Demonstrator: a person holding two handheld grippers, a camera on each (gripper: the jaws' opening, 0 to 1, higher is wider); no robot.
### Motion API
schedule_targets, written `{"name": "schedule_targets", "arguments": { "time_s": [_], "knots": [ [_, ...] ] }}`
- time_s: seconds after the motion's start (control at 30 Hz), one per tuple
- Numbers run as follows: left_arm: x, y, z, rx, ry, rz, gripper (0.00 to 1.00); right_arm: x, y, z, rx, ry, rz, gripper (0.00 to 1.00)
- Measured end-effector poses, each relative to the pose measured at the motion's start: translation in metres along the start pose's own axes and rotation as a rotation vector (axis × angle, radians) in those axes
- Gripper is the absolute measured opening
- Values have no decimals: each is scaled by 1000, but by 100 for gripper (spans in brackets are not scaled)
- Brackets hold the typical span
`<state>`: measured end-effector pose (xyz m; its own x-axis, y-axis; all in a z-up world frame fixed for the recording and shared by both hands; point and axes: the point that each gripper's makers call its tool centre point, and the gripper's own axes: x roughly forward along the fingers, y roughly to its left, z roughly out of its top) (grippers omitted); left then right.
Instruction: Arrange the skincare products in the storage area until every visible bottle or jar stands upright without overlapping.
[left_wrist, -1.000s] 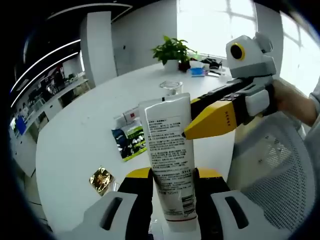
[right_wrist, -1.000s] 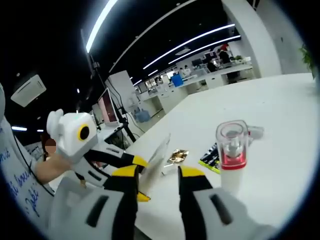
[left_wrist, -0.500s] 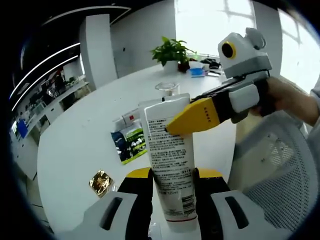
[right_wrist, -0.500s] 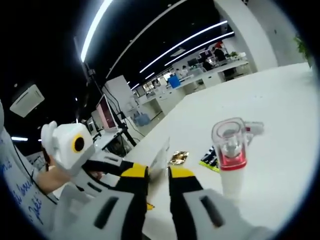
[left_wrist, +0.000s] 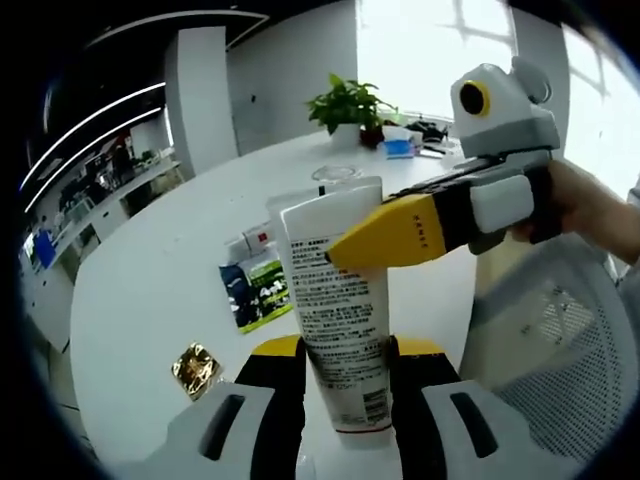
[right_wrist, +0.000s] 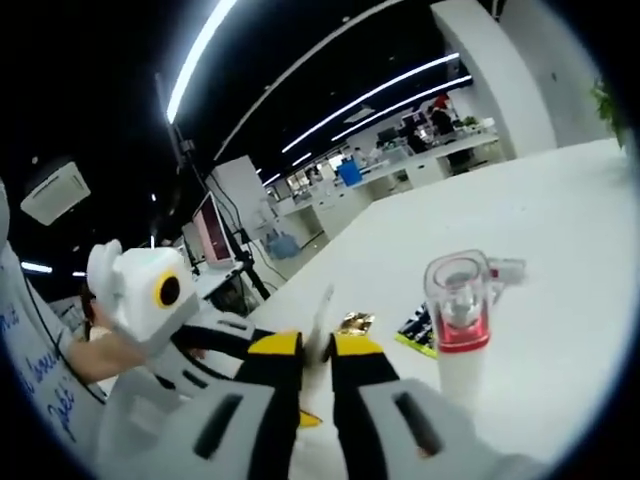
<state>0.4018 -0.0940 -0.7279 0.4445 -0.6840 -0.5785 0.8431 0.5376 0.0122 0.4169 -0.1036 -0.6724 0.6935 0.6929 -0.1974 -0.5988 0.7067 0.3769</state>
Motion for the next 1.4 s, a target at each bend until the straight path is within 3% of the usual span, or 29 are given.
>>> {"name": "schedule_targets", "arguments": {
  "time_s": [0.27, 0.8, 1.03, 1.2, 1.4],
  "knots": [
    [7, 0, 2, -39, -14, -5, 28, 2, 5, 4, -77, -24, 11, 9],
    [19, 3, 0, -5, -40, 25, 29, 2, 7, -3, -236, 20, -9, 9],
    [14, 3, -5, -7, -40, 10, 30, 3, 16, -6, -306, 34, -12, 8],
    [9, 2, -12, 65, -20, 13, 31, 0, 20, -9, -367, 42, -17, 9],
    [-2, -3, -14, 25, -23, -6, 34, -5, 22, -13, -396, 49, -18, 9]
  ]
}}
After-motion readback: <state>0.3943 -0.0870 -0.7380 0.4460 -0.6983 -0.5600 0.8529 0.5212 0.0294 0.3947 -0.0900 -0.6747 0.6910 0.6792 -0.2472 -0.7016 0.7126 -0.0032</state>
